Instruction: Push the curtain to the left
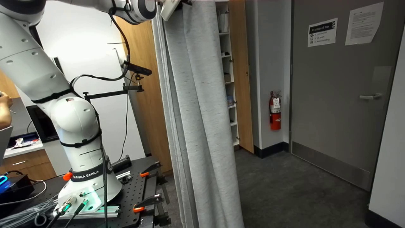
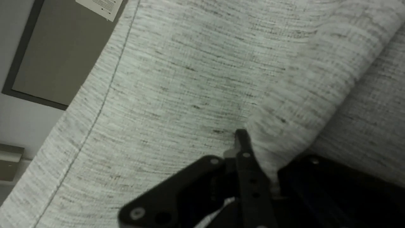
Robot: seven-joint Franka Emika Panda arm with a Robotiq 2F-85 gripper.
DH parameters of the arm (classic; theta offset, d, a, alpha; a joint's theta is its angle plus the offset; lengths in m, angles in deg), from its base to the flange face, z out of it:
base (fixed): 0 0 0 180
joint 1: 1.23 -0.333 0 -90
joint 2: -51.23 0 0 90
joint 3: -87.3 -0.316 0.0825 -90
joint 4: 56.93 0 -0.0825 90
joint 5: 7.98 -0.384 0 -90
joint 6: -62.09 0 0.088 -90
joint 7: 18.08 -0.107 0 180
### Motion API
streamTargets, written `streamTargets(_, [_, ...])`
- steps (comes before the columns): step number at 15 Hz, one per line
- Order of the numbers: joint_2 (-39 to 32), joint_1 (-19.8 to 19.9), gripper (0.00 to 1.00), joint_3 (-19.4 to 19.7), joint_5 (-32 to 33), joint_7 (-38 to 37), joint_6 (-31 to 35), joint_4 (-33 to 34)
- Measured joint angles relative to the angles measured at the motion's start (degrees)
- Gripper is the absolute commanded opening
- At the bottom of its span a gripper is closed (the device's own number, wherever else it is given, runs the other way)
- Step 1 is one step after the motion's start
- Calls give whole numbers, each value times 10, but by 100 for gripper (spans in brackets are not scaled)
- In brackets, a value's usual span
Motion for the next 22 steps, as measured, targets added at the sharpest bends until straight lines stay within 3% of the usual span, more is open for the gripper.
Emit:
streamTargets(11, [-19,-135,1,51,-58,-26,116,-30])
streamTargets(16, [-34,-233,1,109,-56,-73,186,-37])
streamTargets(22, [-45,-279,1,149,-52,-121,226,-41])
